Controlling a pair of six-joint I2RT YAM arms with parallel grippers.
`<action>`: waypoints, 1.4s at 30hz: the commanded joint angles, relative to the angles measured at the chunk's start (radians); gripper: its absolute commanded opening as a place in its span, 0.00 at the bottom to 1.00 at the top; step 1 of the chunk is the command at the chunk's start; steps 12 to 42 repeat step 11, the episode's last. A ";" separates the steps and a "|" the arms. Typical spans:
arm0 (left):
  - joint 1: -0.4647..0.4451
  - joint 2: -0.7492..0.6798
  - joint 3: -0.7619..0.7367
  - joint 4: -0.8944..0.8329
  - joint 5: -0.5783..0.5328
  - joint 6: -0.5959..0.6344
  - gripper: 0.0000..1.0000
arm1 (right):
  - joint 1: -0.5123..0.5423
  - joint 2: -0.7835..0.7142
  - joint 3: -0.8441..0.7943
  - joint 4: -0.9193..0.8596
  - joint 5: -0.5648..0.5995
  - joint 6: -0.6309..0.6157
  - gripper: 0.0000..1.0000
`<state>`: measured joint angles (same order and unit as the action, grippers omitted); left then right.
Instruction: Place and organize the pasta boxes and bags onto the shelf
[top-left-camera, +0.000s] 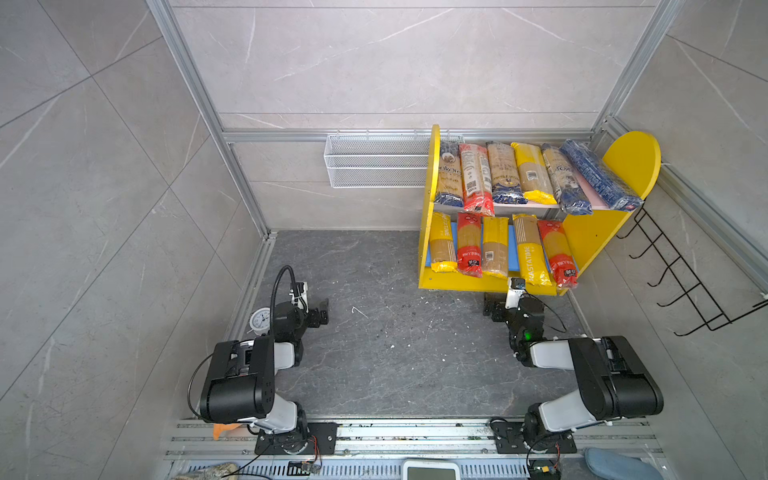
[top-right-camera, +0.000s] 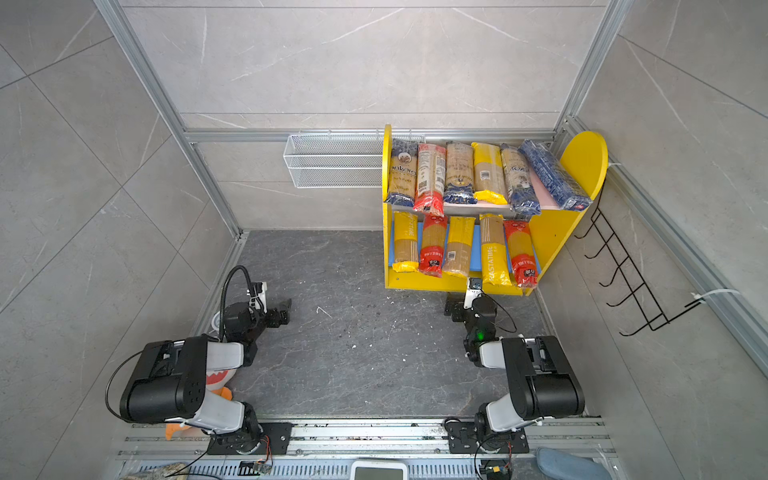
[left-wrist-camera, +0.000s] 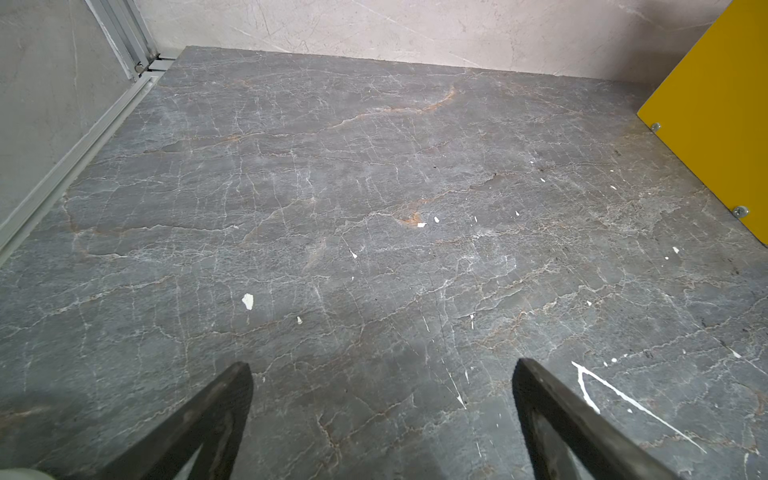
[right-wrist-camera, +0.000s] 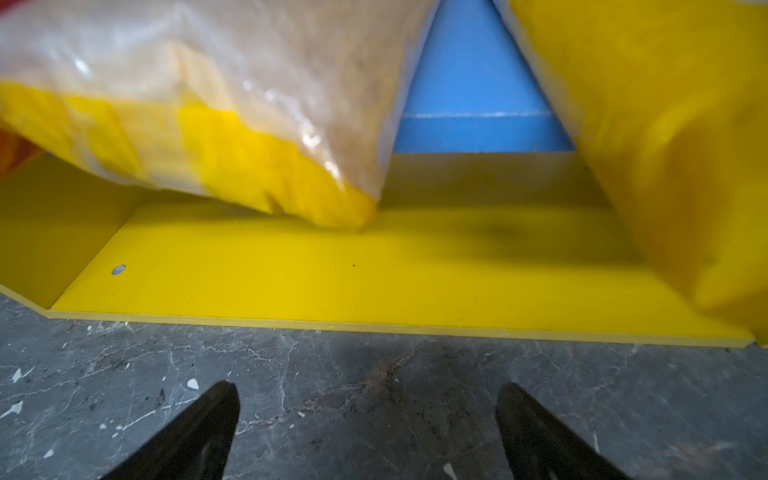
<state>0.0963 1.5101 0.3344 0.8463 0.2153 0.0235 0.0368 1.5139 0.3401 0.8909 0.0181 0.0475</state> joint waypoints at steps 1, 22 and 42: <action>0.005 -0.009 -0.003 0.059 0.024 0.026 1.00 | -0.003 0.003 0.022 -0.007 -0.008 -0.012 1.00; 0.005 -0.008 -0.003 0.060 0.024 0.025 1.00 | -0.005 -0.002 0.017 -0.006 -0.011 -0.015 1.00; 0.005 -0.008 -0.003 0.060 0.024 0.025 1.00 | -0.005 -0.002 0.017 -0.006 -0.011 -0.015 1.00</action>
